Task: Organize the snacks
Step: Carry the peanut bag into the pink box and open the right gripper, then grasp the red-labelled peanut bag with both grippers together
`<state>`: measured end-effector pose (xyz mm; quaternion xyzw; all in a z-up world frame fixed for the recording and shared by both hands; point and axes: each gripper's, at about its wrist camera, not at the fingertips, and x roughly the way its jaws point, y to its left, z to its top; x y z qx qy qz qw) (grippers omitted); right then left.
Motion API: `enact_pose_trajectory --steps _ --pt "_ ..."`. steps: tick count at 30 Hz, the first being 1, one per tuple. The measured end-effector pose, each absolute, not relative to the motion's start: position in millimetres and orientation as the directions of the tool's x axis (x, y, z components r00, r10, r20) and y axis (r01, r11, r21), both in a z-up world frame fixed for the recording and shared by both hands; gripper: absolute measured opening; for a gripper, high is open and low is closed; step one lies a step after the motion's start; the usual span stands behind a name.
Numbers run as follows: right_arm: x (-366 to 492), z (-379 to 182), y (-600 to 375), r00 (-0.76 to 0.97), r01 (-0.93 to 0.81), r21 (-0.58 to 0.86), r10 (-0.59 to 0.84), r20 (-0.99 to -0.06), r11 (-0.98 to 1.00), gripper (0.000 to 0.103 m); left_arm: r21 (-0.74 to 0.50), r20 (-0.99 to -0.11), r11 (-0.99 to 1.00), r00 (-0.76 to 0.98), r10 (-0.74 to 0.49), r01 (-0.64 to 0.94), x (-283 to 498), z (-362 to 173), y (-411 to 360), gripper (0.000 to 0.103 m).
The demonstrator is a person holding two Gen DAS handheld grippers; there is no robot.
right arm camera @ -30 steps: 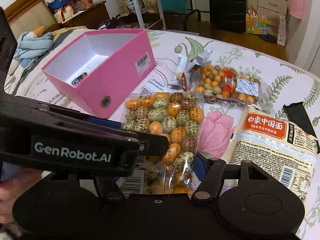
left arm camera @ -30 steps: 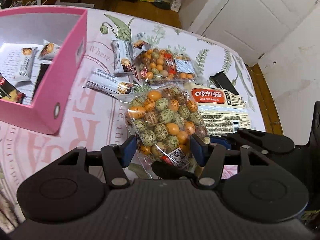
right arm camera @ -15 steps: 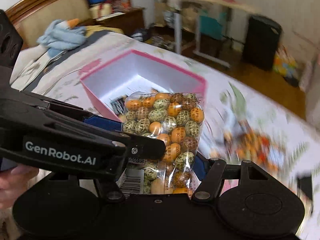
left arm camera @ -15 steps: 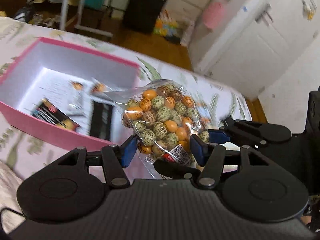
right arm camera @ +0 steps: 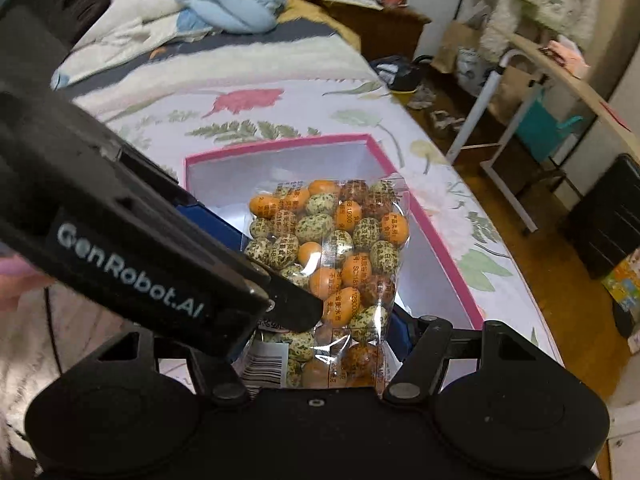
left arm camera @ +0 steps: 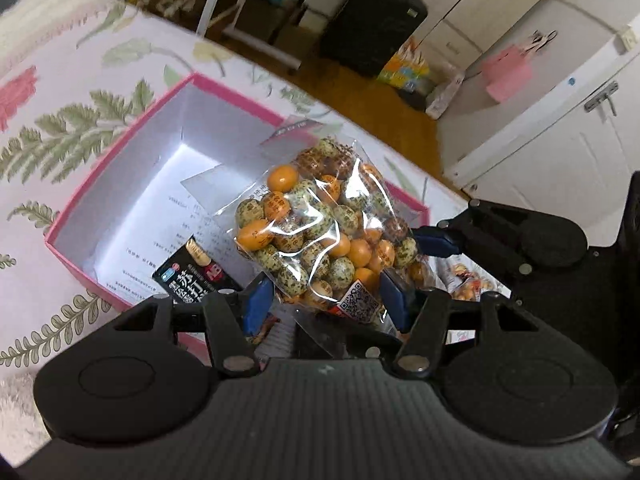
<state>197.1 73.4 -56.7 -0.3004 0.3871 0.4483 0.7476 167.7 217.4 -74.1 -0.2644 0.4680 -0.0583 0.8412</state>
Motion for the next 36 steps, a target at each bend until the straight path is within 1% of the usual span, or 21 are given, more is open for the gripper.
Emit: enact_pose_trajectory --steps 4,7,11,14,16,19,22,25,28,36 --pt "207.3 -76.9 72.5 0.283 -0.900 -0.070 0.455 -0.844 0.431 0.072 -0.458 -0.790 0.874 0.527 -0.315 -0.164 180.4 -91.1 218.0 0.057" --pt "213.0 -92.2 76.2 0.268 -0.913 -0.066 0.470 -0.841 0.403 0.072 -0.435 -0.808 0.881 0.512 -0.291 -0.185 185.3 -103.8 217.2 0.057" --pt "226.9 -108.0 78.9 0.195 -0.918 0.008 0.467 -0.862 0.397 0.073 -0.389 -0.842 0.898 0.474 -0.256 -0.207 190.8 -116.3 215.3 0.057" --pt "226.6 -113.6 78.6 0.208 -0.909 -0.012 0.428 -0.880 0.417 0.078 -0.323 -0.858 0.921 0.478 -0.189 -0.217 190.0 -116.5 212.1 0.058" --pt "223.2 -109.9 72.0 0.221 -0.904 -0.023 0.421 -0.879 0.426 0.078 -0.299 -0.851 0.931 0.501 -0.161 -0.210 186.0 -111.2 211.2 0.059" --pt "216.7 -88.0 52.9 0.232 -0.889 -0.003 0.446 -0.864 0.458 0.078 -0.319 -0.836 0.927 0.519 -0.178 -0.196 178.2 -102.4 210.2 0.059" --pt "205.3 -62.8 29.1 0.274 -0.868 -0.024 0.437 -0.857 0.497 0.079 -0.320 -0.825 0.933 0.533 -0.189 -0.166 168.6 -90.7 205.8 0.059" --pt "196.3 -40.1 1.2 0.323 -0.827 -0.052 0.396 -0.860 0.560 0.079 -0.319 -0.819 0.939 0.537 -0.203 -0.131 161.5 -77.1 199.5 0.059" --pt "196.5 -24.5 -32.4 0.360 -0.756 -0.071 0.322 -0.876 0.651 0.079 -0.336 -0.811 0.938 0.532 -0.243 -0.084 155.2 -61.7 189.5 0.059" --pt "207.3 -7.1 -131.0 0.337 -0.553 -0.006 0.217 -0.916 0.833 0.079 -0.386 -0.797 0.921 0.480 -0.366 0.061 152.9 -27.7 139.8 0.059"
